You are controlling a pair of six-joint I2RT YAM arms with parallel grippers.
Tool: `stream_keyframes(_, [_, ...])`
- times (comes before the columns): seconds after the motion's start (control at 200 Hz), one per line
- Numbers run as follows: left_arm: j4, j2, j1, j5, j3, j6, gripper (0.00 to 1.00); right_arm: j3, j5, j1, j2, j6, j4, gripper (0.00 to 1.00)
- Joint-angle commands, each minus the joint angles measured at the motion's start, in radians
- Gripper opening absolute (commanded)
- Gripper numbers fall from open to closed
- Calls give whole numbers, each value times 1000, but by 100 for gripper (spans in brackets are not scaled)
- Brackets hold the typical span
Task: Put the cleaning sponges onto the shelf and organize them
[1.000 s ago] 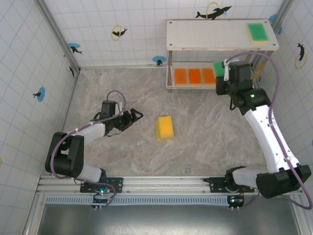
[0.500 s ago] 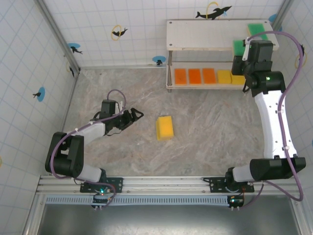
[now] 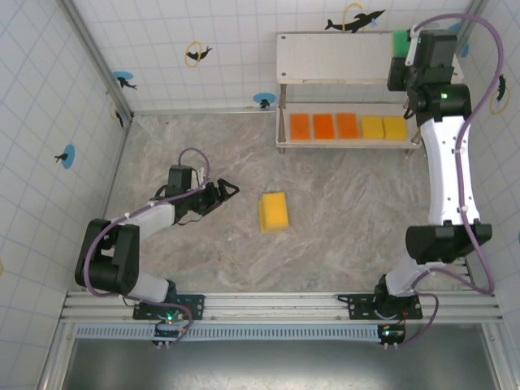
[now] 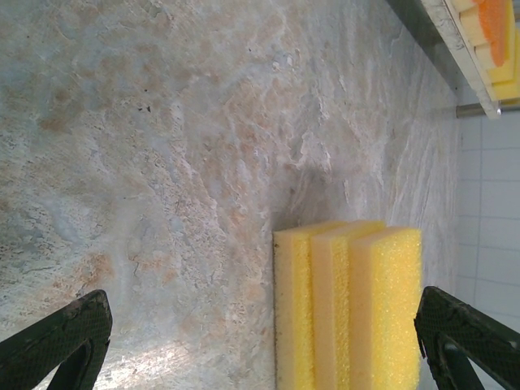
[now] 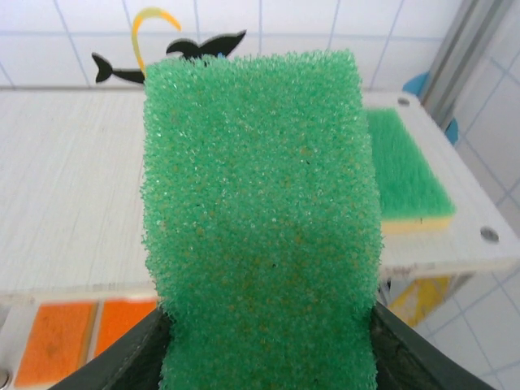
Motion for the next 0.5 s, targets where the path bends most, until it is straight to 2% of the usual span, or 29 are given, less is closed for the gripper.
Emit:
stream_keyframes(0.0, [27, -7, -4, 21, -10, 20, 98, 173, 3, -16, 103, -27, -49, 57])
stream_keyframes(0.16, [29, -13, -3, 31, -20, 21, 98, 404, -23, -36, 264, -29, -105, 57])
stream_keyframes(0.496, [8, -48, -3, 26, -26, 25, 98, 381, -85, -64, 336, -9, -78, 59])
